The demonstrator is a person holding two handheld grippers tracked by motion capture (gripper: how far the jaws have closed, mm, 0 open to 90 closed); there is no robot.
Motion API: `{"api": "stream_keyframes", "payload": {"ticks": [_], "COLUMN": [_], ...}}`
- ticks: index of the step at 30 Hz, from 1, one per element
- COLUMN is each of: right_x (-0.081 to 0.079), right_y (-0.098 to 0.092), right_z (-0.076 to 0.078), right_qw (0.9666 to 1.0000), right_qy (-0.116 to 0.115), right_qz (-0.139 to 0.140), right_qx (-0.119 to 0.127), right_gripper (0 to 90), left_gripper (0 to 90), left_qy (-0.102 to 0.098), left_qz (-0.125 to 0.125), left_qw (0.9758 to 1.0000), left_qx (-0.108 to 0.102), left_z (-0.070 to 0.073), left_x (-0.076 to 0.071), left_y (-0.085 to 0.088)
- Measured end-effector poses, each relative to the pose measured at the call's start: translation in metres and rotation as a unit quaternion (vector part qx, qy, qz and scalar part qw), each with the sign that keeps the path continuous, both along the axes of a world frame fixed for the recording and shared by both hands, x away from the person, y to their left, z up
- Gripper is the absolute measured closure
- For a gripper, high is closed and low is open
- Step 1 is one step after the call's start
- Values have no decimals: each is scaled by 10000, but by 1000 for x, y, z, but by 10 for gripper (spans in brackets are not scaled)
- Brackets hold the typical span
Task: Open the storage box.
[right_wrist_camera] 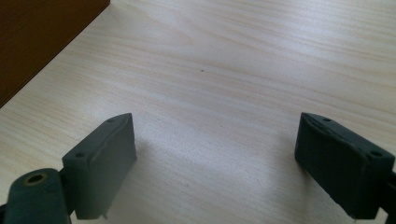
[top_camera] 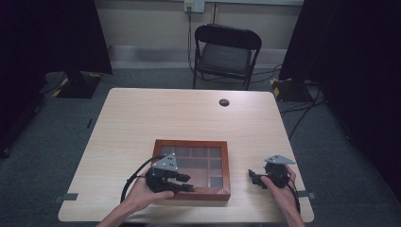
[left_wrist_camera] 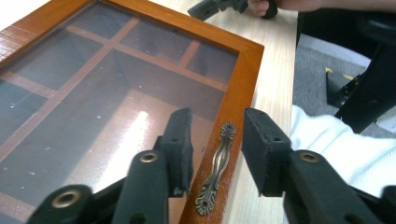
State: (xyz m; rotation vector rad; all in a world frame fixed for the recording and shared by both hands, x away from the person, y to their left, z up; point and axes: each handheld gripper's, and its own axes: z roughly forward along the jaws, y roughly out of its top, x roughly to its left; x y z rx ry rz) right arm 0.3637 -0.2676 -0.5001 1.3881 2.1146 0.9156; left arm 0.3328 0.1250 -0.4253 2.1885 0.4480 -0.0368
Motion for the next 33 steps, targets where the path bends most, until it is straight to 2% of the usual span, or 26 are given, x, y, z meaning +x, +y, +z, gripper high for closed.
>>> {"api": "stream_keyframes", "payload": {"ticks": [8, 14, 20, 25, 29, 30, 31, 33], "right_x": [0, 0, 0, 0, 0, 0, 0, 0], "right_y": [0, 0, 0, 0, 0, 0, 0, 0], "right_z": [0, 0, 0, 0, 0, 0, 0, 0], "right_qw": [10000, 10000, 10000, 10000, 10000, 10000, 10000, 10000], "right_qy": [1, 1, 0, 0, 1, 0, 0, 1], "right_qz": [-2, -2, -2, -1, -1, -2, -2, -3], "right_qx": [1, 0, 0, 0, 0, 1, 1, 1], "right_gripper": [118, 118, 118, 118, 118, 118, 118, 117], "left_gripper": [730, 789, 792, 771, 797, 800, 803, 805], "left_qy": [7, -83, -207, -229, -274, -325, -336, -261], "left_qz": [-92, -136, -169, -159, -157, -219, -221, -190], "left_qw": [9998, 9996, 9993, 9993, 9993, 9988, 9988, 9991], "left_qx": [175, 218, 259, 236, 202, 295, 279, 260], "left_z": [-9, -11, -11, -12, -12, -11, -11, -11], "left_x": [-2, -3, -5, -7, -8, -7, -7, -7], "left_y": [-4, -7, -7, -6, -7, -7, -7, -7]}}
